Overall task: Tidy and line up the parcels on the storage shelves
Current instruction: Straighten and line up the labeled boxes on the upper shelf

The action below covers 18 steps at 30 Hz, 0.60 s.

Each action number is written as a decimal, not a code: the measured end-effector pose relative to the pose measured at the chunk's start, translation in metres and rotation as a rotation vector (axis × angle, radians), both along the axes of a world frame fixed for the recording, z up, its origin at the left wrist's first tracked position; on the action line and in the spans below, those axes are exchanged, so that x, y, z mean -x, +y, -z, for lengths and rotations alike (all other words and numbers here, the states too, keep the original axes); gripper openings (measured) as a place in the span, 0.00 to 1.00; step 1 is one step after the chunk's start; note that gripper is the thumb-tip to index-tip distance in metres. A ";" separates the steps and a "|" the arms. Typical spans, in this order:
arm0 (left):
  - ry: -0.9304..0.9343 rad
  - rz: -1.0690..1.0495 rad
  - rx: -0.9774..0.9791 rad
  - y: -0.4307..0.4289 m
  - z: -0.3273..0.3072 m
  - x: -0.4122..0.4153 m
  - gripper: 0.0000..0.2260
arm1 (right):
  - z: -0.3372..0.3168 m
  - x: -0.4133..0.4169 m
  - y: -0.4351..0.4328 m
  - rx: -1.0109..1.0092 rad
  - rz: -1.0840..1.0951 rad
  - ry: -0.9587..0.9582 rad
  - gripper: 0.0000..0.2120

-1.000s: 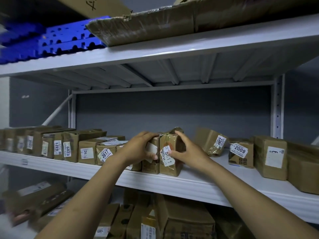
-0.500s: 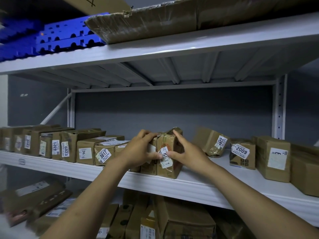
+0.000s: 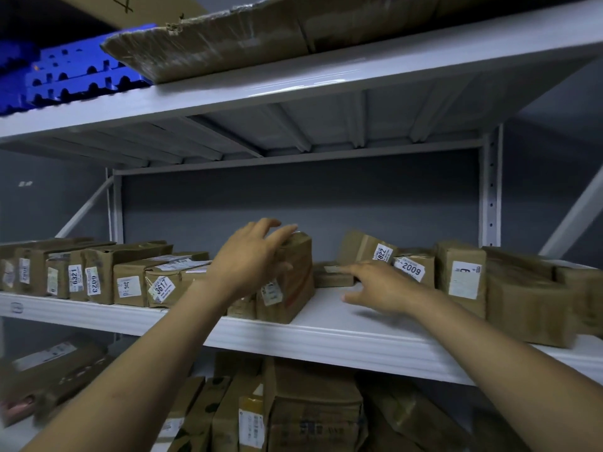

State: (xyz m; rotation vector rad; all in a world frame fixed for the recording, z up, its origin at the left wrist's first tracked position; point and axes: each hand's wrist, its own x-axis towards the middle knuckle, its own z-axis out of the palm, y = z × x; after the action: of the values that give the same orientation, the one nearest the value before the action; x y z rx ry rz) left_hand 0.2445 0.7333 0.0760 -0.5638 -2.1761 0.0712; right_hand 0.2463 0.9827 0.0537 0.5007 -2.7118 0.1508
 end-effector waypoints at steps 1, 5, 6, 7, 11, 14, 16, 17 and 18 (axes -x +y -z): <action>0.033 0.037 0.023 0.014 0.000 -0.001 0.27 | 0.002 -0.001 0.012 -0.021 0.023 0.012 0.27; 0.048 0.165 0.104 0.078 0.008 0.007 0.18 | 0.011 0.001 0.055 -0.146 0.080 0.111 0.26; 0.015 0.187 0.084 0.093 0.013 0.014 0.19 | 0.013 0.002 0.063 -0.174 0.081 0.140 0.25; -0.052 0.185 0.047 0.106 0.020 0.024 0.19 | 0.015 0.004 0.070 -0.199 0.084 0.162 0.26; -0.329 0.074 -0.096 0.137 0.046 0.076 0.18 | 0.025 0.018 0.087 -0.248 0.126 0.223 0.28; -0.496 0.013 -0.163 0.146 0.052 0.108 0.22 | 0.023 0.033 0.089 -0.263 0.126 0.253 0.28; -0.562 -0.024 -0.167 0.149 0.049 0.126 0.26 | 0.019 0.042 0.091 -0.257 0.139 0.264 0.28; -0.594 -0.042 -0.150 0.152 0.046 0.134 0.27 | 0.018 0.046 0.093 -0.253 0.149 0.265 0.28; -0.619 -0.054 -0.121 0.155 0.044 0.141 0.28 | 0.018 0.050 0.096 -0.249 0.160 0.263 0.28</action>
State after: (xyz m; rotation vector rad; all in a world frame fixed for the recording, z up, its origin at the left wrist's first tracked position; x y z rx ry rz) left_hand 0.1034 0.8883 0.0319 -0.4995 -2.7710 -0.2350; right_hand 0.1967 1.0787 0.0359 0.3421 -2.5076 -0.2794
